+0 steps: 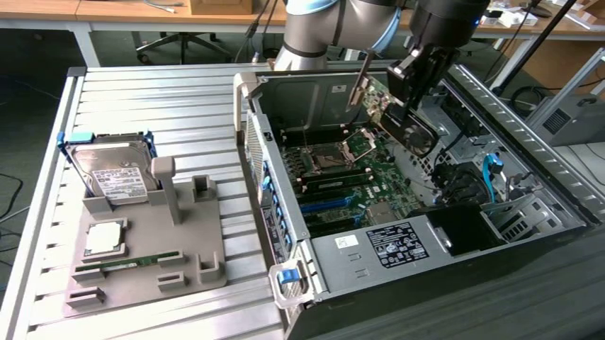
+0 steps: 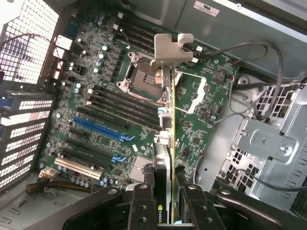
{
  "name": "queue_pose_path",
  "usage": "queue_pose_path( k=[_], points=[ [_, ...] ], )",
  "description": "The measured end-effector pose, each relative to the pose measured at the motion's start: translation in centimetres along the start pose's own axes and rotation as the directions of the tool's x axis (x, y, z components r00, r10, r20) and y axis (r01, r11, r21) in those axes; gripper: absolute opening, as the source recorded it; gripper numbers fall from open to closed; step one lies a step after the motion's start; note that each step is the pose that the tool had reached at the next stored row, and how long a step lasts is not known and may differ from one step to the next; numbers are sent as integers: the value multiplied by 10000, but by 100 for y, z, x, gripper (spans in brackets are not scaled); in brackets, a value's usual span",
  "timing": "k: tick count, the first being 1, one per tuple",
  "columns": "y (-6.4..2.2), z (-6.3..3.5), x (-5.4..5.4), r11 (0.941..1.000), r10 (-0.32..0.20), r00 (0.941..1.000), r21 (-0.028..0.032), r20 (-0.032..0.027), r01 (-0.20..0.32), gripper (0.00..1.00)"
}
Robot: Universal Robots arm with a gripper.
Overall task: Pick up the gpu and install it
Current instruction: 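Insert the gpu into the slot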
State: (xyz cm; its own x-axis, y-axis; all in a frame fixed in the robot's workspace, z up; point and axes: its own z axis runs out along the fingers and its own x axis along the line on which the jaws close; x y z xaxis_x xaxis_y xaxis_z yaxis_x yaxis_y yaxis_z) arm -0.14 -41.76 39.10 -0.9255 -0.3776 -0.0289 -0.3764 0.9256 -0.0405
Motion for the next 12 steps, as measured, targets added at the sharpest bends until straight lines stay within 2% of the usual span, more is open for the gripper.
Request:
queue_pose_path(
  k=[12],
  points=[
    [-1,2,-2,9978,-656,9978,-18,27,656,27]
  ],
)
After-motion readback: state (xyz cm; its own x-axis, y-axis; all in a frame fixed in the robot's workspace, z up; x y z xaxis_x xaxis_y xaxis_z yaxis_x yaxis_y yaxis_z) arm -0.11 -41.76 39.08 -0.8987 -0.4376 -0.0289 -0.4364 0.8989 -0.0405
